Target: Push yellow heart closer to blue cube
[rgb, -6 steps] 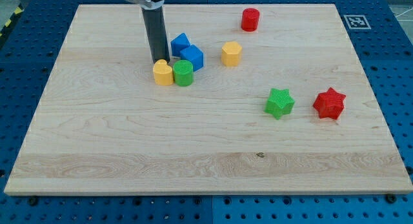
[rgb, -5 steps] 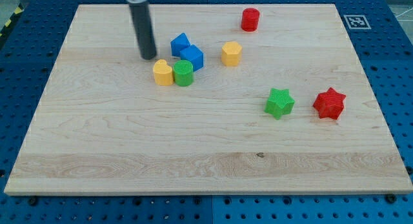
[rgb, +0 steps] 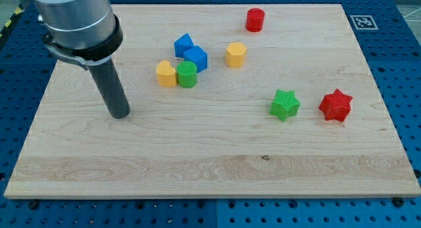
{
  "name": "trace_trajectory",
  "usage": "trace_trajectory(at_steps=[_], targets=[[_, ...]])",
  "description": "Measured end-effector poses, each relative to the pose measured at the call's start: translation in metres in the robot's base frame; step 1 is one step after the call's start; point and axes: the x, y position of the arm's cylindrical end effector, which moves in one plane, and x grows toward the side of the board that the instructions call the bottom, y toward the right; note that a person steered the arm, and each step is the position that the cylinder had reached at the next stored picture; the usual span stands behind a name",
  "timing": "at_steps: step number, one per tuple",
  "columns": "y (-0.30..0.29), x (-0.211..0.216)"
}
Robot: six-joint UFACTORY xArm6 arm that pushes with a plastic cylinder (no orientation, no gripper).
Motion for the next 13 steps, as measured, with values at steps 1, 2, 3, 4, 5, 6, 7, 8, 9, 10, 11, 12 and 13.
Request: trace_trajectory(at_steps=[1,2,3,4,5,6,7,8,9,10,11,12,13], targets=[[0.038,-0.032],[0.038,-0.032],[0.056,-0.051],[0.061,-0.055],[0.061,-0.055],[0.068,-0.056],[0.085,-0.063],[0.088,-0.064],[0.077,-0.064],[0.037,-0.062],[0.018,-0.062],[0.023,-0.089],[0.056,-0.115]])
